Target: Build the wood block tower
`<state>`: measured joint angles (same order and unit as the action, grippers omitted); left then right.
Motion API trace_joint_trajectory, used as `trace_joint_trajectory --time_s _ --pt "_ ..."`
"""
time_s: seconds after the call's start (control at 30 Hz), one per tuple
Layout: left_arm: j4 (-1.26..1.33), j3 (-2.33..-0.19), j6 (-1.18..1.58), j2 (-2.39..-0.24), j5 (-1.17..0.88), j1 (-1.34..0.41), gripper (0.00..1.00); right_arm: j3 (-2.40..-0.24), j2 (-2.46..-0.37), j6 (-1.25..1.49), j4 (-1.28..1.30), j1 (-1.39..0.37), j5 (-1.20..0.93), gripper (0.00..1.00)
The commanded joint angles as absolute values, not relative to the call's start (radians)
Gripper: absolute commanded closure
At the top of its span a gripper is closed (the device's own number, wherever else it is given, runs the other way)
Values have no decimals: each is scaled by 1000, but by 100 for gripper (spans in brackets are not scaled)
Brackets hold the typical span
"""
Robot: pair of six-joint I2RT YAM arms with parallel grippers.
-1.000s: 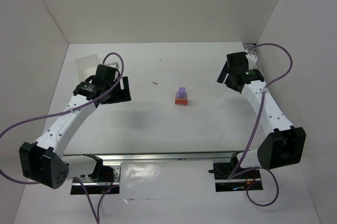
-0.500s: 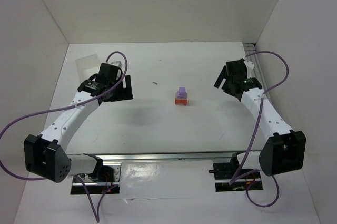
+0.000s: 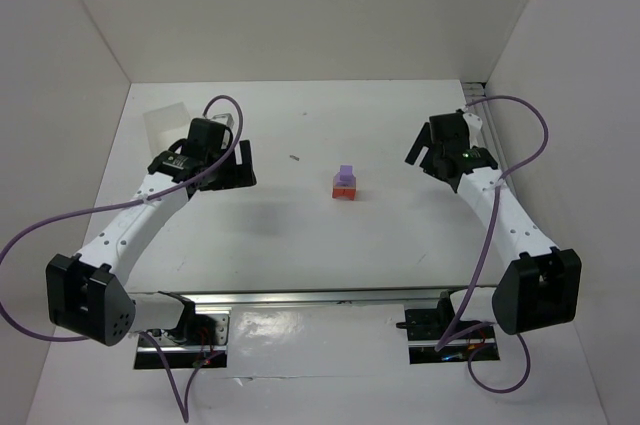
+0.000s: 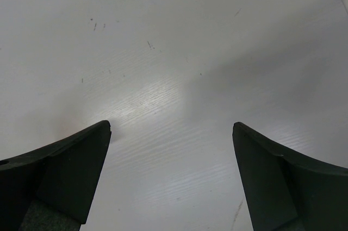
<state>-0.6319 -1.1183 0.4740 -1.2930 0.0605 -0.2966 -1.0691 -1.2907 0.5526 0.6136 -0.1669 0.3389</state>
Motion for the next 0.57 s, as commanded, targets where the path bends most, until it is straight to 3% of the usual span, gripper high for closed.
trace_joint_trajectory --time_s 0.0,0.53 --pt "-606 -1131 474 -1278 46 -299 9 -1058 -1269 557 551 -179 336 0" --pt "-615 -1131 474 -1250 64 -299 8 -1058 -1307 525 529 -190 354 0"
